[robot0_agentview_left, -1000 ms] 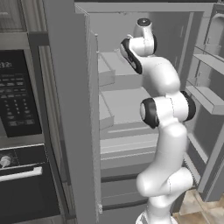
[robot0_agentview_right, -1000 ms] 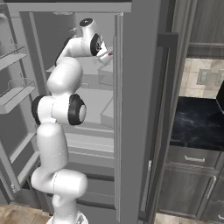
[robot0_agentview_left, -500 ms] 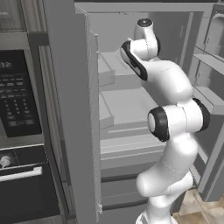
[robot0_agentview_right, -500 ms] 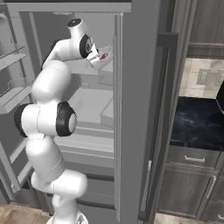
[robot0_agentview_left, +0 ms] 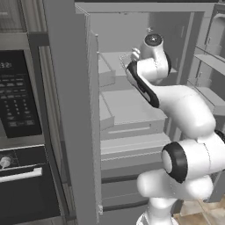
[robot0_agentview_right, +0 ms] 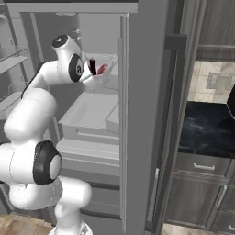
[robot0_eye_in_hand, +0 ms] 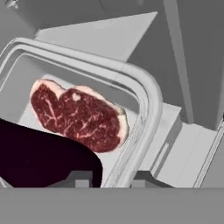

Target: Place the tupperware containing the steak and eggplant meal in the microwave. Close the microwave door and press the start button to reheat the meal.

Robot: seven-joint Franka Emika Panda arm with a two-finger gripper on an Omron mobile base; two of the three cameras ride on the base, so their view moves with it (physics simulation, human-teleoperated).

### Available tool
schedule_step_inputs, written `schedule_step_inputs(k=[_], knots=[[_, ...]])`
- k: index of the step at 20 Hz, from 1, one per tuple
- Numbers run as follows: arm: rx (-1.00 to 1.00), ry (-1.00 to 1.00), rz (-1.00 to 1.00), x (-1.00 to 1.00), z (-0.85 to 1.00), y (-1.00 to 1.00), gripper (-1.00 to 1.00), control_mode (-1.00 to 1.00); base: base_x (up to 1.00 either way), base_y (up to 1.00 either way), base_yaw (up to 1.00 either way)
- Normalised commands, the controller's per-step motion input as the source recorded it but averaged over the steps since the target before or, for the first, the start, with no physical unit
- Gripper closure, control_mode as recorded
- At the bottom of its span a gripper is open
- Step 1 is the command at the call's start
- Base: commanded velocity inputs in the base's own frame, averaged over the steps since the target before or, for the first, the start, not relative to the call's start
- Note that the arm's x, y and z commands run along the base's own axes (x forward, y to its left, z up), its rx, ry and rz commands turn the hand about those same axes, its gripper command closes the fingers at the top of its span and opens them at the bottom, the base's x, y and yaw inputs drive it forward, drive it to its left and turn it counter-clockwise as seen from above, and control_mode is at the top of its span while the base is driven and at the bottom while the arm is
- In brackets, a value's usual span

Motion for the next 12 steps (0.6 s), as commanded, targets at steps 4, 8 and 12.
schedule_step_inputs(k=[4, 8, 12], knots=[[0.01, 0.0, -0.01, -1.0, 0.0, 0.08, 1.0, -1.0, 0.0, 0.0, 0.0], [0.02, 0.0, 0.0, -1.0, 0.0, 0.01, 1.0, -1.0, 0.0, 0.0, 0.0], [0.0, 0.0, 0.02, -1.0, 0.0, 0.0, 1.0, -1.0, 0.0, 0.0, 0.0]])
